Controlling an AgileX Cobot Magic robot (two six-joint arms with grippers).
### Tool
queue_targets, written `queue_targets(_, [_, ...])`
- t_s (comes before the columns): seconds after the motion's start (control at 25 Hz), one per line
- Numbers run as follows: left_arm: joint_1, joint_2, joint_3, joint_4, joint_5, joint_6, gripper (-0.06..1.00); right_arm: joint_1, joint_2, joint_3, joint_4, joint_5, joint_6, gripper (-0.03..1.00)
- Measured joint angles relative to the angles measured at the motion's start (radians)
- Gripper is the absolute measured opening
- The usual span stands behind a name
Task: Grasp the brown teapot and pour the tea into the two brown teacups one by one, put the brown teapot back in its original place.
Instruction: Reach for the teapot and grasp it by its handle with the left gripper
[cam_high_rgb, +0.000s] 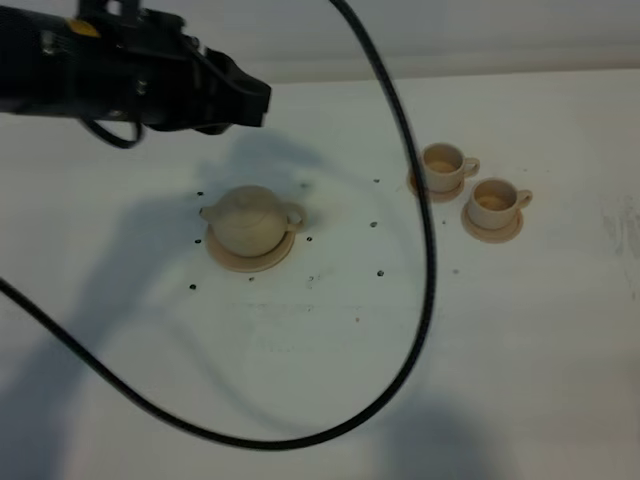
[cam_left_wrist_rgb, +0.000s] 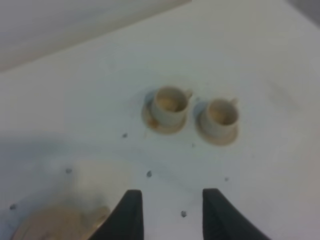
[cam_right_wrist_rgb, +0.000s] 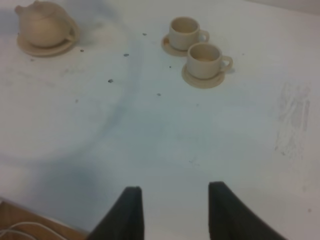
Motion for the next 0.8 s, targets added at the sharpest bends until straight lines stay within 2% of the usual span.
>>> queue_targets(0.16, [-0.04,0.101,-0.069,0.207,-0.003,-0.214,0.22,0.0,0.0,0.0,0.0,0.0,0.0,0.27])
queue_targets(0.28, [-0.046,0.178,-0.124,0.301,0.023,-0.323,0.07,0.0,0.0,0.0,0.0,0.0,0.0,0.24])
queue_targets(0.4, [-0.046,0.247,-0.178,0.319,0.052,-0.35,-0.04,0.0,0.0,0.0,0.0,0.0,0.0,0.23])
queue_targets(0.56, [-0.047,0.328,-0.251,0.284,0.059,-0.354,-0.05,0.0,0.0,0.0,0.0,0.0,0.0,0.22])
queue_targets(0.68, [-0.057,0.39,-0.311,0.284,0.07,-0.355,-0.05,0.0,0.0,0.0,0.001,0.0,0.0,0.22])
queue_targets(0.8, [-0.071,0.46,-0.383,0.31,0.127,-0.363,-0.05,0.0,0.0,0.0,0.003,-0.002,0.0,0.22])
